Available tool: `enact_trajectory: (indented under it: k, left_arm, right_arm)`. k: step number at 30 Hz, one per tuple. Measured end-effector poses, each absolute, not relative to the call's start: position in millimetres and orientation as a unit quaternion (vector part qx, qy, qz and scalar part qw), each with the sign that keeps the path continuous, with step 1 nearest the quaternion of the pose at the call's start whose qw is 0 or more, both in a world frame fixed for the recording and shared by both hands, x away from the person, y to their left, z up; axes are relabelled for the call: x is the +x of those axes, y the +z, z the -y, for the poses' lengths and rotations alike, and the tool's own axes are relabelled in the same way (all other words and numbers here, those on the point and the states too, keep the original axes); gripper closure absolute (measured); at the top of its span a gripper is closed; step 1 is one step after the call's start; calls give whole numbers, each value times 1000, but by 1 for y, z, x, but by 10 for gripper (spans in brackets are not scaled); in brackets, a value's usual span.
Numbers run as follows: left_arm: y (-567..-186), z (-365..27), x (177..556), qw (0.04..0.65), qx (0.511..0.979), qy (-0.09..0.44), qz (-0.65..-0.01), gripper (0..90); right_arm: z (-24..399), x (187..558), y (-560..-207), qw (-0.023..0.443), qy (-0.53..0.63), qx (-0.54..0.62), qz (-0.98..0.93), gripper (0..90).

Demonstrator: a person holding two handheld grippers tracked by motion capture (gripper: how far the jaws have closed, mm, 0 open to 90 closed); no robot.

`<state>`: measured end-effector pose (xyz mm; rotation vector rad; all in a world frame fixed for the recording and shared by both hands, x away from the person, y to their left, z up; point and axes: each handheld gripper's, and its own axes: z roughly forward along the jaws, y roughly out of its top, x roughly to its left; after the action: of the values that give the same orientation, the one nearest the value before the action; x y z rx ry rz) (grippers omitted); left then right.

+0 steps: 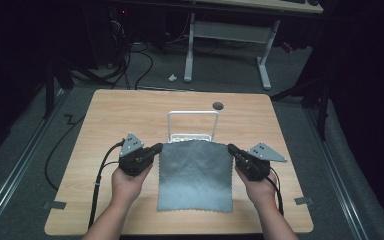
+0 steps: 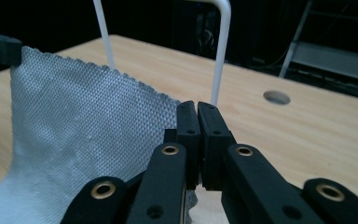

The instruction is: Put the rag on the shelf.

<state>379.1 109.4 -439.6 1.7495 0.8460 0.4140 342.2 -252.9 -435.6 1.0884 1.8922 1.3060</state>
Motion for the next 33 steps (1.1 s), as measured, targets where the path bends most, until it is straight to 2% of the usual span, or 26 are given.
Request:
enact_trajectory:
  k: [21, 33]
  left_arm:
    - [-347, -119, 389, 595, 698, 247, -313, 893]
    - [-335, -118, 396, 594, 697, 258, -308, 895]
  right_arm:
    - [251, 350, -343, 357, 549, 367, -660, 893]
    - [250, 355, -326, 368, 550, 361, -657, 893]
